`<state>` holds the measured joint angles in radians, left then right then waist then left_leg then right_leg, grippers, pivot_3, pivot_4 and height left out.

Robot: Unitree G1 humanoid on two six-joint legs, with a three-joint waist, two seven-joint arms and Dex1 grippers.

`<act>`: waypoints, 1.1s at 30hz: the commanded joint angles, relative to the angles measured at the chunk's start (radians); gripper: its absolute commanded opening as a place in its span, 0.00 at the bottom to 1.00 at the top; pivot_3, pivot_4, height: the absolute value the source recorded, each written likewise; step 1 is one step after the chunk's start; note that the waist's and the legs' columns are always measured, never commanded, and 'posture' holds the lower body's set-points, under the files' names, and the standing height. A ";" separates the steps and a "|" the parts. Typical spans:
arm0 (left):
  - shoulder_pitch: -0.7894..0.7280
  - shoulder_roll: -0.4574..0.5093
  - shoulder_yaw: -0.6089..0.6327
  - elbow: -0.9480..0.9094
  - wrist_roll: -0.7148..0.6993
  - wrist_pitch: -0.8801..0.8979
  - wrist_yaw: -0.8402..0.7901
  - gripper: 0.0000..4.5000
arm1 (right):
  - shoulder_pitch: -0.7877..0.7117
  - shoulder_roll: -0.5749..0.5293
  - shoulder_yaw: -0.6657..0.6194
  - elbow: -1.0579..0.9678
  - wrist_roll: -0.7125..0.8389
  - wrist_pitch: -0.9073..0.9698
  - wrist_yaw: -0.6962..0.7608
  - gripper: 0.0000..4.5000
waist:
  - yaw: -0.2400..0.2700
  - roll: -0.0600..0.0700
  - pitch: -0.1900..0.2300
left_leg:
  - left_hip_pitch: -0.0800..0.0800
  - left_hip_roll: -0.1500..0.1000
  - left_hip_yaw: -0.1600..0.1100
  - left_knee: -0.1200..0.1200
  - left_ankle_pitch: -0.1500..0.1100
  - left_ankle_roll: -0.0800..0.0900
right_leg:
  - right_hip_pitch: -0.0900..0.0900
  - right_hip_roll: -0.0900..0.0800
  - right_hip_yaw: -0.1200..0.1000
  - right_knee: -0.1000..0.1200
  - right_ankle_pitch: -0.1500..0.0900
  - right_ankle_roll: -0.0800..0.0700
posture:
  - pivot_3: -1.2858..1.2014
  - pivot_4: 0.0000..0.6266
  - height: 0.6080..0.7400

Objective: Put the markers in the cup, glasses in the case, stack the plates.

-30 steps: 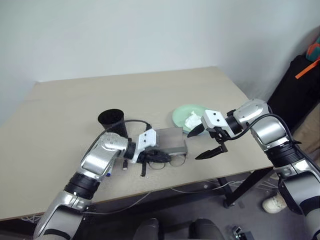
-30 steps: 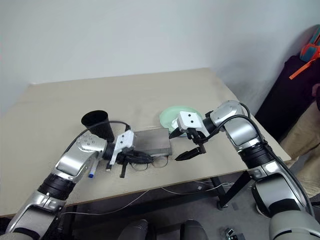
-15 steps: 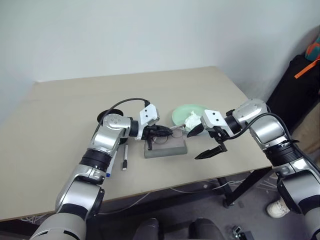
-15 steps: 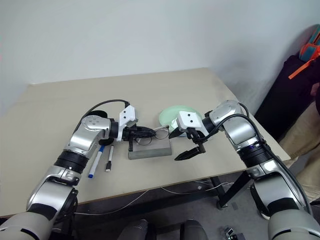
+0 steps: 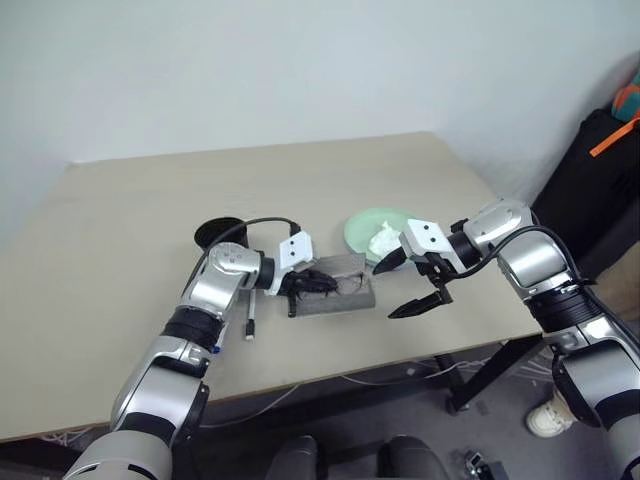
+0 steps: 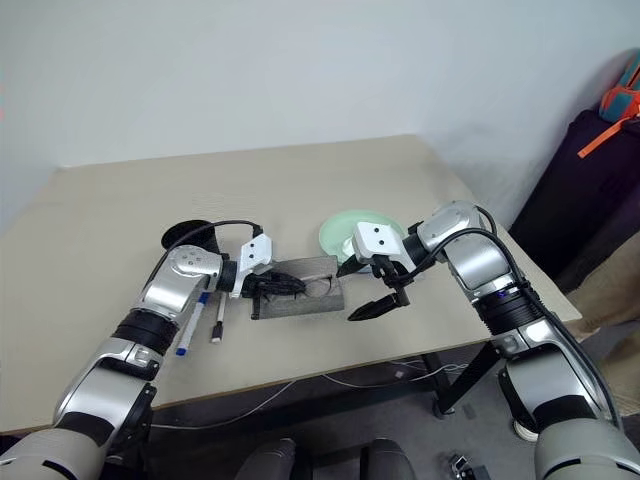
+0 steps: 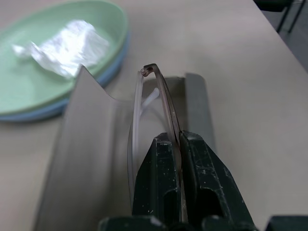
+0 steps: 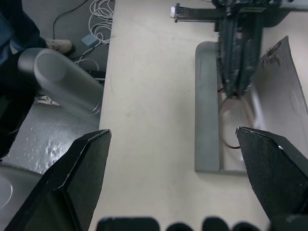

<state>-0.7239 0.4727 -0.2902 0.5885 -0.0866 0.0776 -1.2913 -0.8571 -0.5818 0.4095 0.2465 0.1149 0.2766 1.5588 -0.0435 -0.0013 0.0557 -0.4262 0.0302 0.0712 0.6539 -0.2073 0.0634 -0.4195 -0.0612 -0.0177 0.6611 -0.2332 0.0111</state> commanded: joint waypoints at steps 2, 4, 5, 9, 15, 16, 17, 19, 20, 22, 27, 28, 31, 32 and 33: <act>-0.008 0.012 -0.012 -0.059 0.003 0.047 -0.052 0.01 | -0.033 0.002 -0.014 -0.005 -0.008 -0.006 -0.010 1.00 | 0.000 0.000 0.000 | -0.004 0.000 0.001 0.003 0.000 0.001 | -0.003 0.000 0.001 0.001 0.002 0.001 | 0.52 0.00 1.00; -0.013 0.016 -0.022 -0.064 0.009 0.069 -0.069 0.01 | -0.028 0.002 -0.011 -0.006 -0.010 -0.009 -0.011 1.00 | 0.000 0.000 0.000 | -0.004 0.000 0.001 0.005 -0.001 0.003 | -0.003 0.000 0.001 0.001 0.002 0.001 | 0.52 0.00 1.00; -0.018 0.017 -0.025 -0.065 0.010 0.080 -0.079 0.01 | -0.026 0.002 -0.008 -0.006 -0.011 -0.012 -0.010 1.00 | 0.000 0.000 0.000 | -0.004 0.000 0.002 0.006 -0.002 0.004 | -0.003 0.000 0.001 0.001 0.002 0.001 | 0.52 0.00 1.00; -0.043 0.014 -0.029 -0.071 0.004 0.124 -0.108 0.01 | -0.028 0.003 -0.004 -0.003 -0.013 -0.015 -0.009 1.00 | 0.000 0.000 0.000 | -0.004 0.000 0.002 0.008 -0.002 0.004 | -0.003 0.000 0.002 0.000 0.003 0.003 | 0.52 0.00 1.00; -0.087 -0.004 -0.010 -0.046 -0.014 0.170 -0.120 0.01 | -0.028 0.009 -0.004 -0.001 -0.018 -0.015 -0.009 1.00 | 0.000 0.000 0.000 | -0.005 0.000 0.002 0.008 -0.002 0.004 | -0.004 0.000 0.002 0.000 0.003 0.003 | 0.52 0.00 1.00; -0.098 -0.009 -0.005 -0.037 -0.018 0.177 -0.118 0.01 | -0.027 0.009 -0.004 0.001 -0.020 -0.016 -0.008 1.00 | 0.000 0.000 0.000 | -0.005 0.000 0.002 0.008 -0.002 0.004 | -0.004 0.000 0.002 0.000 0.003 0.003 | 0.52 0.00 1.00; -0.109 -0.015 0.001 -0.029 -0.024 0.186 -0.118 0.01 | -0.027 0.009 -0.004 0.002 -0.021 -0.017 -0.008 1.00 | 0.000 0.000 0.000 | -0.005 0.000 0.002 0.008 -0.002 0.004 | -0.004 0.000 0.002 0.000 0.003 0.003 | 0.52 0.00 1.00; -0.122 -0.023 0.009 -0.020 -0.033 0.207 -0.119 0.01 | -0.025 0.008 -0.005 0.001 -0.022 -0.016 -0.008 1.00 | 0.000 0.000 0.000 | -0.005 0.000 0.002 0.008 -0.002 0.005 | -0.003 0.000 0.002 0.000 0.003 0.003 | 0.52 0.00 1.00; -0.123 -0.022 0.006 -0.019 -0.030 0.208 -0.124 0.01 | -0.024 0.008 -0.005 -0.001 -0.022 -0.015 -0.008 1.00 | 0.000 0.000 0.000 | -0.005 0.000 0.002 0.008 -0.002 0.005 | -0.003 0.000 0.002 0.001 0.003 0.003 | 0.52 0.00 1.00; -0.115 -0.018 -0.003 -0.027 -0.023 0.212 -0.136 0.01 | -0.023 0.008 -0.005 -0.005 -0.021 -0.013 -0.008 1.00 | 0.000 0.000 0.000 | -0.005 0.000 0.002 0.008 -0.002 0.005 | -0.003 0.001 0.002 0.001 0.003 0.003 | 0.52 0.00 1.00; -0.084 -0.004 -0.020 -0.051 -0.004 0.204 -0.147 0.01 | -0.020 0.006 -0.007 -0.012 -0.020 -0.009 -0.009 1.00 | -0.001 0.000 0.000 | -0.005 0.001 0.003 0.008 -0.002 0.005 | -0.003 0.001 0.003 0.001 0.003 0.003 | 0.52 0.00 1.00; -0.081 -0.003 -0.020 -0.051 -0.001 0.200 -0.145 0.01 | -0.020 0.006 -0.007 -0.013 -0.019 -0.008 -0.009 1.00 | -0.001 0.000 0.000 | -0.005 0.001 0.003 0.008 -0.002 0.005 | -0.003 0.001 0.003 0.001 0.003 0.003 | 0.52 0.00 1.00; -0.075 -0.003 -0.019 -0.048 0.005 0.188 -0.137 0.01 | -0.022 0.007 -0.006 -0.010 -0.020 -0.007 -0.010 1.00 | -0.001 0.000 0.000 | -0.005 0.001 0.003 0.008 -0.002 0.005 | -0.003 0.001 0.003 0.001 0.003 0.003 | 0.52 0.00 1.00; -0.074 -0.002 -0.019 -0.047 0.007 0.186 -0.134 0.01 | -0.022 0.007 -0.006 -0.011 -0.020 -0.007 -0.010 1.00 | 0.000 0.000 0.000 | -0.005 0.001 0.003 0.008 -0.002 0.005 | -0.003 0.001 0.003 0.001 0.003 0.003 | 0.52 0.00 1.00; -0.074 -0.002 -0.019 -0.045 0.008 0.184 -0.133 0.01 | -0.022 0.007 -0.006 -0.011 -0.020 -0.007 -0.009 1.00 | 0.000 0.000 0.000 | -0.005 0.001 0.002 0.008 -0.002 0.005 | -0.003 0.001 0.003 0.001 0.003 0.003 | 0.52 0.00 1.00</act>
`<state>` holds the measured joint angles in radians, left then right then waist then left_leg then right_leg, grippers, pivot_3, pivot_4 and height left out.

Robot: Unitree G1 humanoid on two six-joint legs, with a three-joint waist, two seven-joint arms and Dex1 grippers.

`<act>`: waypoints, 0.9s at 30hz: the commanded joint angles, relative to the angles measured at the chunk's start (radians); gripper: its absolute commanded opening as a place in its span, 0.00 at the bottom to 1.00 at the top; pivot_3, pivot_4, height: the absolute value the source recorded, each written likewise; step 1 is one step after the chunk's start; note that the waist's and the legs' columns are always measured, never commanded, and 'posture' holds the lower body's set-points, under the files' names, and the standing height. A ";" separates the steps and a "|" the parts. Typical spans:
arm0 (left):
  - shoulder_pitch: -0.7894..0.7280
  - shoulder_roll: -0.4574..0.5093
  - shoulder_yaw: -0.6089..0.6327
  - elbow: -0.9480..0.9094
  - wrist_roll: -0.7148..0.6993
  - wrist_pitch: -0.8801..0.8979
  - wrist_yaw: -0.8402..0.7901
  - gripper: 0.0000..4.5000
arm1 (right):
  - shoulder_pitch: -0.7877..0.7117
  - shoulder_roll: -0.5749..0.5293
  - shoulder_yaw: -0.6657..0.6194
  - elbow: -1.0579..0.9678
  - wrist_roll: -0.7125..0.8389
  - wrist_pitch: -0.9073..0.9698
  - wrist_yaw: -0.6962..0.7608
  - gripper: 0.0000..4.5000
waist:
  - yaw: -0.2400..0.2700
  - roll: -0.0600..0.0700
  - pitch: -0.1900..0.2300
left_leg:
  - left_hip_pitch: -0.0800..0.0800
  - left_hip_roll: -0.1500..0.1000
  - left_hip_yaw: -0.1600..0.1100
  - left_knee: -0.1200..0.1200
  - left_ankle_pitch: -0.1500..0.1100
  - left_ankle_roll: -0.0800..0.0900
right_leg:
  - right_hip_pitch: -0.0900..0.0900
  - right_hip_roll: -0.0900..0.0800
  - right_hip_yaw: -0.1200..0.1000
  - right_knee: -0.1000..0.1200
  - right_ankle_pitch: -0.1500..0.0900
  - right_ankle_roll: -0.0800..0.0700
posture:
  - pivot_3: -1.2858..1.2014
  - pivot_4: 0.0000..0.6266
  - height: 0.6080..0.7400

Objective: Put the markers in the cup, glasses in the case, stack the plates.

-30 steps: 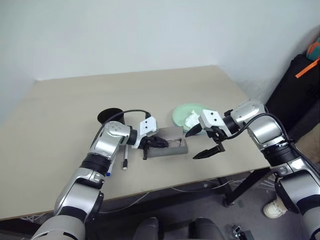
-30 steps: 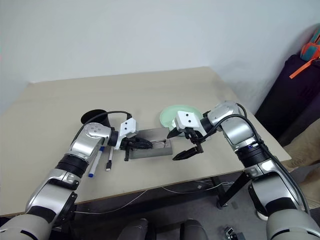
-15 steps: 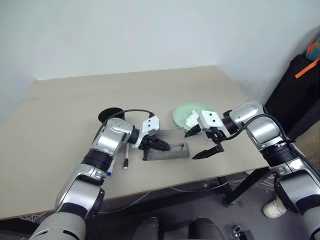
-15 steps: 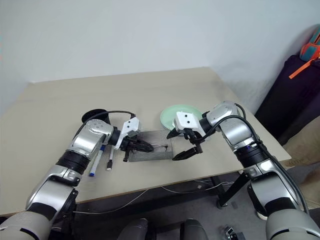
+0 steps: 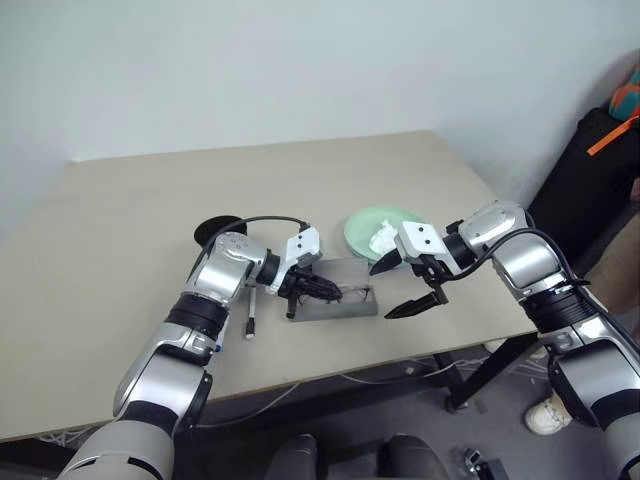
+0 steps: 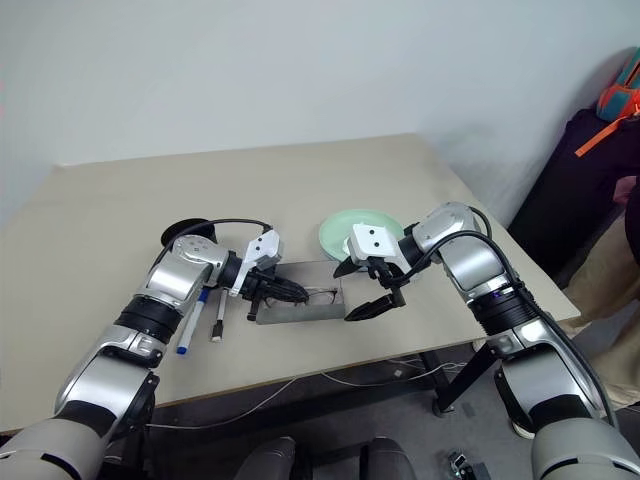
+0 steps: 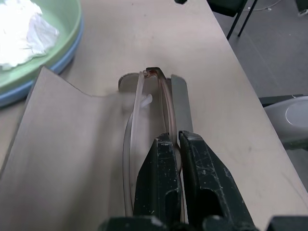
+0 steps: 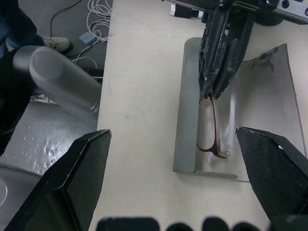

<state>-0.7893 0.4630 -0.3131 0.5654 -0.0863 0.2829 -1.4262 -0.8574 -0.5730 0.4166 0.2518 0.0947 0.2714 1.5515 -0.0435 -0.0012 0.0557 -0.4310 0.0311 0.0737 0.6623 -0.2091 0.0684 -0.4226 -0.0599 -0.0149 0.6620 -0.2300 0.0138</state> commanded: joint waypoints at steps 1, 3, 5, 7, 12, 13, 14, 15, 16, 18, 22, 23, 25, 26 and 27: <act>-0.008 0.009 0.004 -0.021 0.008 -0.021 0.001 0.01 | -0.021 -0.002 -0.013 -0.017 0.001 -0.002 -0.002 1.00 | 0.000 0.000 0.000 | 0.000 0.000 0.000 0.000 0.000 0.000 | 0.000 0.000 0.000 0.000 0.000 0.000 | 0.52 0.00 1.00; -0.009 0.011 0.004 -0.017 0.008 -0.017 0.000 0.01 | -0.022 -0.001 -0.012 -0.015 0.000 -0.002 -0.002 1.00 | 0.000 0.000 0.000 | 0.000 0.000 0.000 0.000 0.000 0.000 | 0.000 0.000 0.000 0.000 0.000 0.000 | 0.52 0.00 1.00; -0.010 0.012 0.004 -0.012 0.009 -0.015 0.000 0.11 | -0.023 0.000 -0.011 -0.015 -0.001 -0.001 -0.002 1.00 | 0.000 0.000 0.000 | 0.000 0.000 0.000 0.000 0.000 0.000 | 0.000 0.000 0.000 0.000 0.000 0.000 | 0.52 0.00 1.00; -0.010 0.011 0.003 -0.011 0.009 -0.012 0.001 0.21 | -0.022 0.001 -0.011 -0.017 -0.001 -0.001 -0.002 1.00 | 0.000 0.000 0.000 | 0.000 0.000 0.000 0.000 0.000 0.000 | 0.000 0.000 0.000 0.000 0.000 0.000 | 0.52 0.00 1.00; -0.012 0.004 0.010 -0.008 0.012 -0.036 0.023 0.58 | -0.022 0.001 -0.010 -0.021 -0.002 0.000 -0.004 1.00 | 0.000 0.000 0.000 | 0.000 0.000 0.000 0.000 0.000 0.000 | 0.000 0.000 0.000 0.000 0.000 0.000 | 0.52 0.00 1.00; -0.011 0.001 0.012 -0.005 0.026 -0.079 0.052 0.64 | -0.022 0.001 -0.010 -0.023 -0.001 0.001 -0.004 1.00 | 0.000 0.000 0.000 | 0.000 0.000 0.000 0.000 0.000 0.000 | 0.000 0.000 0.000 0.000 0.000 0.000 | 0.52 0.00 1.00; -0.016 -0.004 0.017 0.001 0.025 -0.088 0.064 0.72 | -0.022 0.000 -0.010 -0.026 -0.001 0.003 -0.003 1.00 | 0.000 0.000 0.000 | 0.000 0.000 0.000 0.000 0.000 0.000 | 0.000 0.000 0.000 0.000 0.000 0.000 | 0.52 0.00 1.00; -0.020 -0.007 0.020 0.006 0.024 -0.092 0.071 0.80 | -0.022 0.000 -0.010 -0.027 0.000 0.004 -0.003 1.00 | 0.000 0.000 0.000 | 0.000 0.000 0.000 0.000 0.000 0.000 | 0.000 0.000 0.000 0.000 0.000 0.000 | 0.52 0.00 1.00; -0.028 -0.009 0.027 0.008 0.018 -0.100 0.074 0.87 | -0.022 0.000 -0.010 -0.029 0.000 0.005 -0.002 1.00 | 0.000 0.000 0.000 | 0.000 0.000 0.000 0.000 0.000 0.000 | 0.000 0.000 0.000 0.000 0.000 0.000 | 0.52 0.00 1.00; -0.045 -0.015 0.045 0.007 -0.005 -0.089 0.063 0.94 | -0.021 -0.001 -0.010 -0.030 -0.001 0.005 -0.002 1.00 | 0.000 0.000 0.000 | 0.000 0.000 0.000 0.001 0.000 0.000 | 0.000 0.000 0.000 0.000 0.000 0.000 | 0.52 0.00 1.00; -0.104 -0.041 0.116 0.044 -0.041 -0.149 0.117 0.80 | -0.027 -0.001 -0.012 -0.027 -0.002 0.006 -0.004 1.00 | 0.002 0.000 0.000 | 0.000 0.000 0.000 0.001 0.000 0.000 | 0.000 0.000 0.000 0.000 0.000 0.000 | 0.52 0.00 1.00; -0.111 -0.044 0.126 0.056 -0.042 -0.162 0.126 0.72 | -0.029 -0.002 -0.013 -0.026 -0.002 0.007 -0.005 1.00 | 0.003 0.000 0.000 | 0.000 0.000 0.000 0.001 0.000 0.000 | 0.000 0.000 0.000 0.000 0.000 0.000 | 0.52 0.00 1.00; -0.124 -0.047 0.142 0.091 -0.034 -0.196 0.153 0.57 | -0.030 -0.006 -0.016 -0.021 -0.003 0.004 -0.003 1.00 | 0.001 0.000 0.000 | 0.000 0.000 0.000 0.002 0.000 0.000 | 0.001 0.000 0.000 0.000 0.001 0.001 | 0.52 0.00 1.00; -0.128 -0.048 0.146 0.107 -0.028 -0.208 0.165 0.49 | -0.031 -0.008 -0.017 -0.018 -0.004 0.001 -0.003 1.00 | 0.000 0.000 0.000 | 0.000 0.000 0.000 0.002 0.000 0.000 | 0.001 0.000 0.000 0.000 0.001 0.001 | 0.52 0.00 1.00; -0.132 -0.050 0.150 0.121 -0.023 -0.218 0.172 0.42 | -0.031 -0.009 -0.017 -0.015 -0.005 -0.002 -0.003 1.00 | -0.001 0.000 0.000 | 0.000 0.000 0.000 0.002 0.000 0.000 | 0.001 0.000 0.000 0.000 0.001 0.001 | 0.52 0.00 1.00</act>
<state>-0.9056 0.4171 -0.1830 0.6691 -0.1020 0.0945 -1.2704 -0.8575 -0.5735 0.4172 0.2474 0.0930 0.2781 1.5513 -0.0443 -0.0013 0.0557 -0.4311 0.0309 0.0743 0.6640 -0.2089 0.0689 -0.4216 -0.0599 -0.0144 0.6622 -0.2288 0.0149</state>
